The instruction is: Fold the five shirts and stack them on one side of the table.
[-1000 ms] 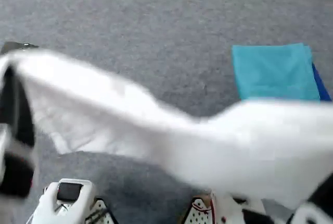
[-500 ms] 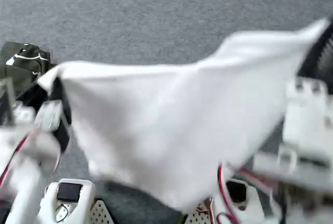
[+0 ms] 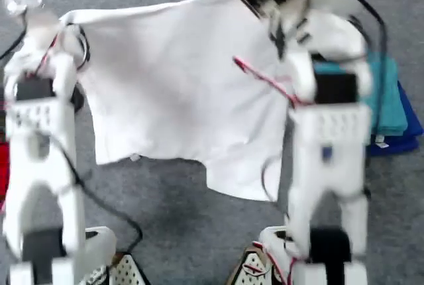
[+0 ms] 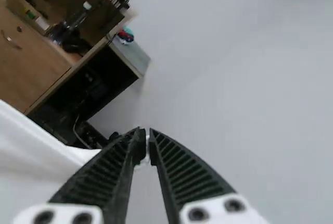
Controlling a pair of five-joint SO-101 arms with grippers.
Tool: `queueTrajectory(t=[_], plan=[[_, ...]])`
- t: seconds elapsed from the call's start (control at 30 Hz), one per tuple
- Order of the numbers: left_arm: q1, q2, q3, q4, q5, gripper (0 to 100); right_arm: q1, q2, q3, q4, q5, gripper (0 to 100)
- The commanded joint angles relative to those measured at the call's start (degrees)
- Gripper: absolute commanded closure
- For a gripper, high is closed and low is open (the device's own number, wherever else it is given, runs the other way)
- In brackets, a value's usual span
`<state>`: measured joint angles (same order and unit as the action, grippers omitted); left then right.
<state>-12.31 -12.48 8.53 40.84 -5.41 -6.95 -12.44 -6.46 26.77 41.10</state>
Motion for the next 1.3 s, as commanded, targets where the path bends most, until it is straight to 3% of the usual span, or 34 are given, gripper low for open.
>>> queueTrajectory(t=[0.0, 0.2, 0.5, 0.67, 0.8, 1.0, 1.17, 1.27], plan=[[-1.14, 14.37, -15.12, -1.05, 0.53, 98, -0.57, 12.35, -6.73, -5.54, 0.53, 99.7], [-1.14, 33.19, -35.60, 2.99, 0.44, 98, -0.22, 34.33, -29.14, -1.49, 0.44, 99.7], [-0.79, 46.99, -62.51, 29.89, 0.26, 98, -0.66, 45.23, -61.05, 45.36, 0.18, 99.7], [2.64, 49.80, -69.54, 43.25, -4.75, 98, -0.22, 48.13, -69.58, 61.98, 0.00, 99.7], [4.13, 50.77, -70.15, 49.32, -6.07, 98, -1.19, 49.01, -73.36, 75.60, -3.96, 99.7], [3.16, 55.60, -70.15, 57.76, -5.89, 98, -1.45, 43.65, -62.99, 75.87, -7.21, 99.7], [1.76, 59.47, -70.15, 59.08, -5.89, 98, -5.23, 29.67, -34.59, 74.02, -7.03, 99.7], [0.97, 59.65, -69.98, 59.96, -5.98, 98, -3.74, 20.88, -17.54, 63.82, -7.30, 99.7]])
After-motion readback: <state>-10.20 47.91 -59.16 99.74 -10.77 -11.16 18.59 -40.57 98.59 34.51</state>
